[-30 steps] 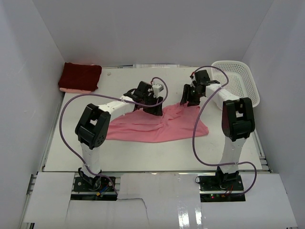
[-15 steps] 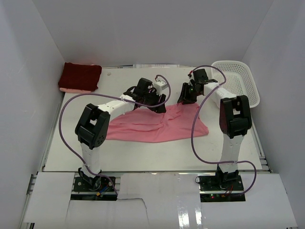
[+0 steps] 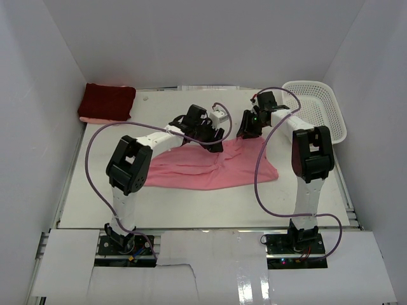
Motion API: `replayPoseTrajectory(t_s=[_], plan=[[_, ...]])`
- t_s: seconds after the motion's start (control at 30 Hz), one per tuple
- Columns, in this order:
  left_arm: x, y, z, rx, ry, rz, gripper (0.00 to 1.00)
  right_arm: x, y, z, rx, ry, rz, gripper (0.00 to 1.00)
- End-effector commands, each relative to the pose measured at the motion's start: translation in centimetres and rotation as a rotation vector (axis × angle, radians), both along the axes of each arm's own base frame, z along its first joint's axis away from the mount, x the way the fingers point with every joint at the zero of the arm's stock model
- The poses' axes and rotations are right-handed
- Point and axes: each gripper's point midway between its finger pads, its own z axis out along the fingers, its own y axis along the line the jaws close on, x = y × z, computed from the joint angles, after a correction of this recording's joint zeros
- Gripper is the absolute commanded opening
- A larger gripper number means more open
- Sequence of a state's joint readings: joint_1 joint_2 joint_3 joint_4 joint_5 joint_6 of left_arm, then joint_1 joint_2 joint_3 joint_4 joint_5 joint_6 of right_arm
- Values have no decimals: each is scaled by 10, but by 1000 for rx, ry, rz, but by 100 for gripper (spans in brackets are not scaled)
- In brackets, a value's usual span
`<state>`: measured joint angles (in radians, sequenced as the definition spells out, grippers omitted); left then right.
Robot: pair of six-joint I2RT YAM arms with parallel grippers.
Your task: Fold and stack the t-shirts
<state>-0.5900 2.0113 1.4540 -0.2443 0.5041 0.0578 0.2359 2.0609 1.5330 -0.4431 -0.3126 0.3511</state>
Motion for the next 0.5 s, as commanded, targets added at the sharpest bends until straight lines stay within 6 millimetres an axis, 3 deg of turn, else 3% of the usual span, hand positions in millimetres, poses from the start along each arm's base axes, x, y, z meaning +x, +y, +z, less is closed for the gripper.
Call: replayPoseTrajectory(t_s=[0.0,0.1,0.13,0.27,0.3,0.47], plan=[[3,-8,3,22,-49,-54,59,15,-1,11,-3,-48,-8,43],[4,-13,-3,39,-63,-71,59,17,-1,10,-6,-49,-8,38],[3,-16,-5,50,-68,-72,58,17,-1,10,-7,-50,-9,30],[8,-20,-10,77,-84,-73,57,18,0,9,-5,-49,-4,18],[8,-20,-9,75,-85,-74,56,19,0,11,-4,-52,-4,9],[16,-23,-3,71,-105,-63,49,18,-1,8,-6,-45,-3,8]])
